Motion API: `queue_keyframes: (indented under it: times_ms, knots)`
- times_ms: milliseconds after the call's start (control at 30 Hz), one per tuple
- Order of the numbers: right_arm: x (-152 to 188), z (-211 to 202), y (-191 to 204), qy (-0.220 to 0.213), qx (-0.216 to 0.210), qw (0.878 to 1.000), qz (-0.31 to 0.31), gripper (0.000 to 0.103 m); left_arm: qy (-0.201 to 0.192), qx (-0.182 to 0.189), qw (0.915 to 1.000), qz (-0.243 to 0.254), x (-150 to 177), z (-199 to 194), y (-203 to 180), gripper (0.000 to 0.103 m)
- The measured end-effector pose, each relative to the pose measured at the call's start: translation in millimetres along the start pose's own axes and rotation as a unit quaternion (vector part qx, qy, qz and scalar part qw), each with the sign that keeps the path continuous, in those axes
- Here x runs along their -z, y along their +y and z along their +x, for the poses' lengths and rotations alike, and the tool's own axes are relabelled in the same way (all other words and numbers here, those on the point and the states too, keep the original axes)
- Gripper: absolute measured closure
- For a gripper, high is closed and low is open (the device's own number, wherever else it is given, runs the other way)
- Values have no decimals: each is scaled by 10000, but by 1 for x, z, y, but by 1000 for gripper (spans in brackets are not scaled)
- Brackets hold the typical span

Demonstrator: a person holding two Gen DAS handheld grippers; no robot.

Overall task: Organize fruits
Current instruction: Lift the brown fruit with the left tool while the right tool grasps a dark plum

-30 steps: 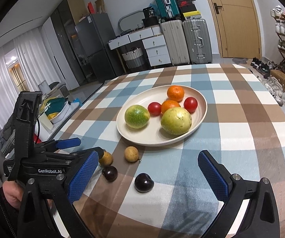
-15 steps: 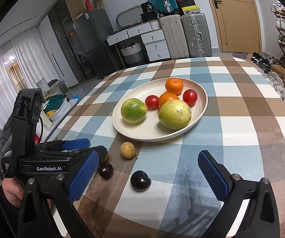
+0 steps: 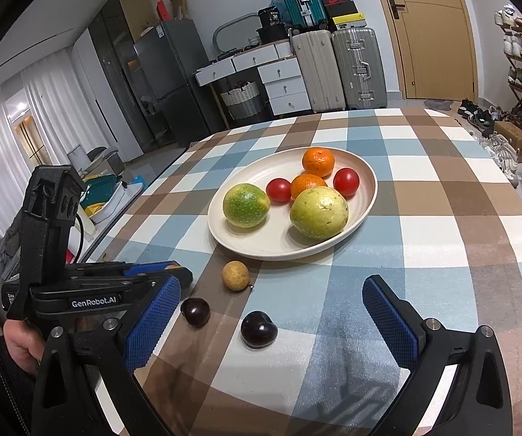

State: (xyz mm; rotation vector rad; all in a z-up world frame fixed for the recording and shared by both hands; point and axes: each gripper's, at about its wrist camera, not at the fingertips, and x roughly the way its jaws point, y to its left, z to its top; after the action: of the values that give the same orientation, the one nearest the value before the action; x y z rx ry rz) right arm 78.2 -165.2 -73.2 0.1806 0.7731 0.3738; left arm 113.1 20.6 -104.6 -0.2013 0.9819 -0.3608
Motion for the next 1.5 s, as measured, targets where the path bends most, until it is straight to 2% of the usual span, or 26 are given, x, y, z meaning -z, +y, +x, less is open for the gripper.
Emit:
queue_keyframes:
  times_ms: [833, 1100, 1300, 1500]
  knots:
    - [14, 10, 10, 458, -63, 9989, -122, 2, -328, 93, 9994, -98, 8, -44, 8, 77]
    - [19, 20, 12, 690, -56, 9975, -139, 20, -349, 115, 9992, -153, 11, -46, 13, 77]
    - [22, 27, 14, 872, -165, 9960, -139, 41, -349, 142, 9991, -208, 12, -47, 18, 77]
    - [24, 35, 15, 1027, -157, 9945, -141, 68, -371, 168, 9989, -230, 12, -47, 19, 77]
